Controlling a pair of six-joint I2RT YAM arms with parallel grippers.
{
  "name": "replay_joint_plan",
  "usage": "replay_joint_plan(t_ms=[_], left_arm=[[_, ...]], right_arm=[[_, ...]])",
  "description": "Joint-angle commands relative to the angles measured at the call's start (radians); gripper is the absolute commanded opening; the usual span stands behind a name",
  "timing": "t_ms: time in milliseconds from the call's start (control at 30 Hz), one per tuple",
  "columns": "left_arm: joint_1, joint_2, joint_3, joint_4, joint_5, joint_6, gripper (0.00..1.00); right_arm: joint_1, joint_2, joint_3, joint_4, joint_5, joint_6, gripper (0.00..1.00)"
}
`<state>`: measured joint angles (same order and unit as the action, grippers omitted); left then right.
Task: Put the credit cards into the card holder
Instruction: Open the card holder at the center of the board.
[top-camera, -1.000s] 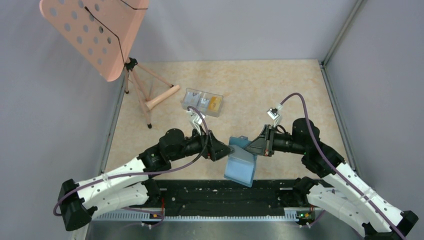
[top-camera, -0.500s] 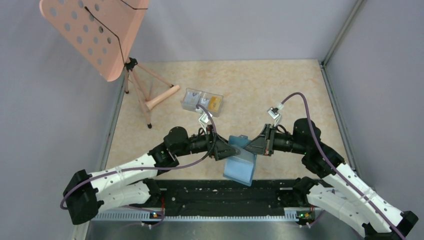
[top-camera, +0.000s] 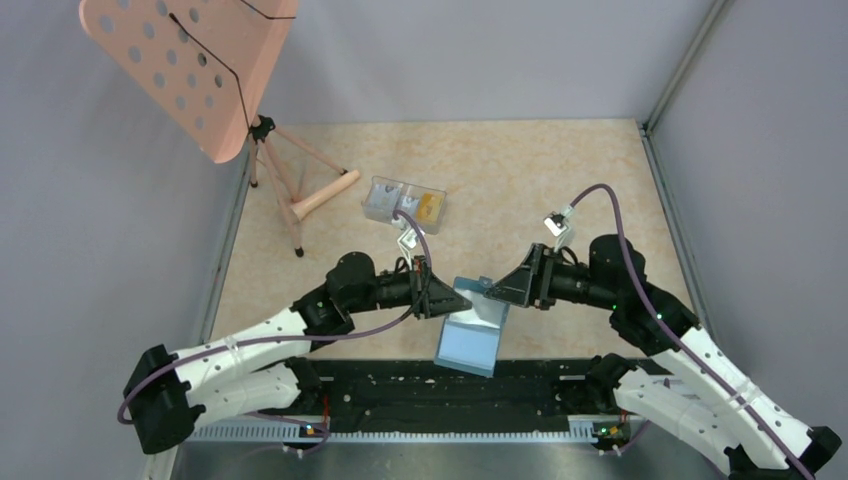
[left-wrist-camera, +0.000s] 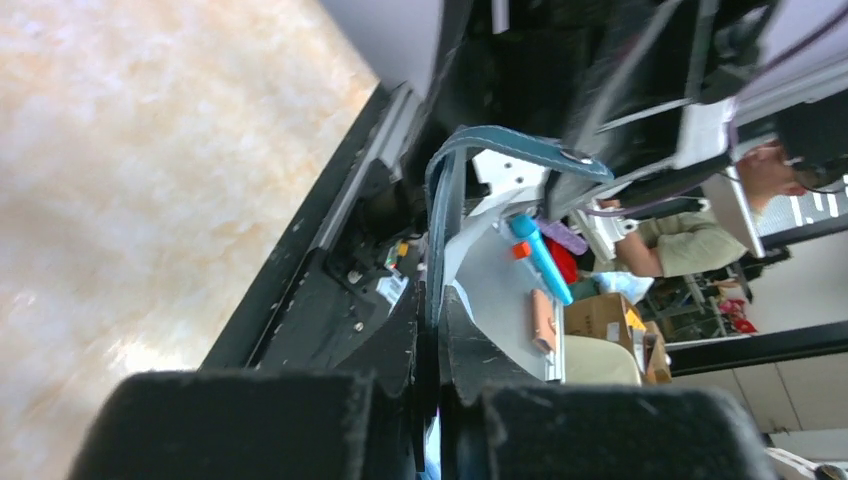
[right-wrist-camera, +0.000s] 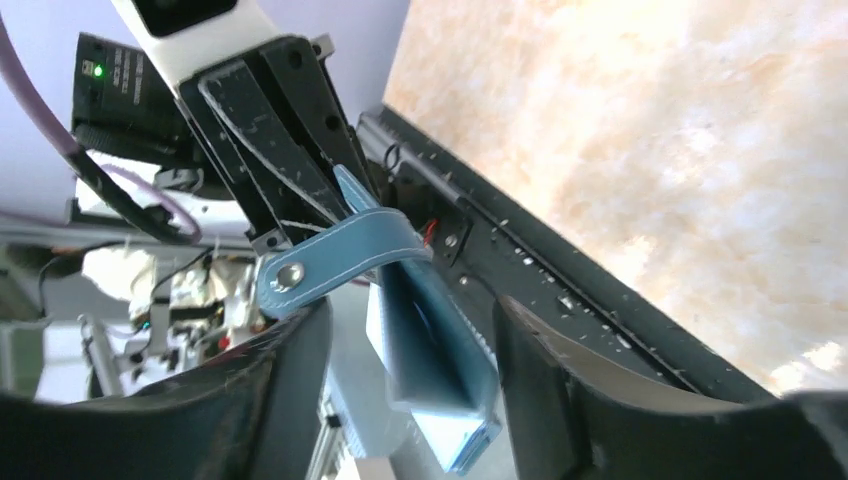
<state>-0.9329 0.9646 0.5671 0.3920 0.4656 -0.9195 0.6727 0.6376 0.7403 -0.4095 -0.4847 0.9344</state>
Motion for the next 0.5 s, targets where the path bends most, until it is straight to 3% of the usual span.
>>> replay_joint_plan(t_ms=[0, 100, 200, 467], left_arm=[[0.006, -0.044, 0.106, -0.278, -0.044, 0.128, 0.0], [0.007, -0.034, 0.167, -0.441, -0.031, 0.203, 0.0], [0.006, -0.009, 0.208, -0.504, 0.026, 0.247, 0.0], [0.006, 0.099, 0.265, -0.425, 0.238, 0.229, 0.0]], right_arm=[[-0.005, -0.005, 0.147, -0.188, 0.133, -0.157, 0.66], [-0.005, 0.012, 0.181, -0.231, 0.111, -0.227, 0.76], [-0.005, 0.055, 0.178, -0.228, 0.017, -0.277, 0.78], [-0.005, 0.128, 0.069, -0.103, -0.206, -0.315, 0.76]])
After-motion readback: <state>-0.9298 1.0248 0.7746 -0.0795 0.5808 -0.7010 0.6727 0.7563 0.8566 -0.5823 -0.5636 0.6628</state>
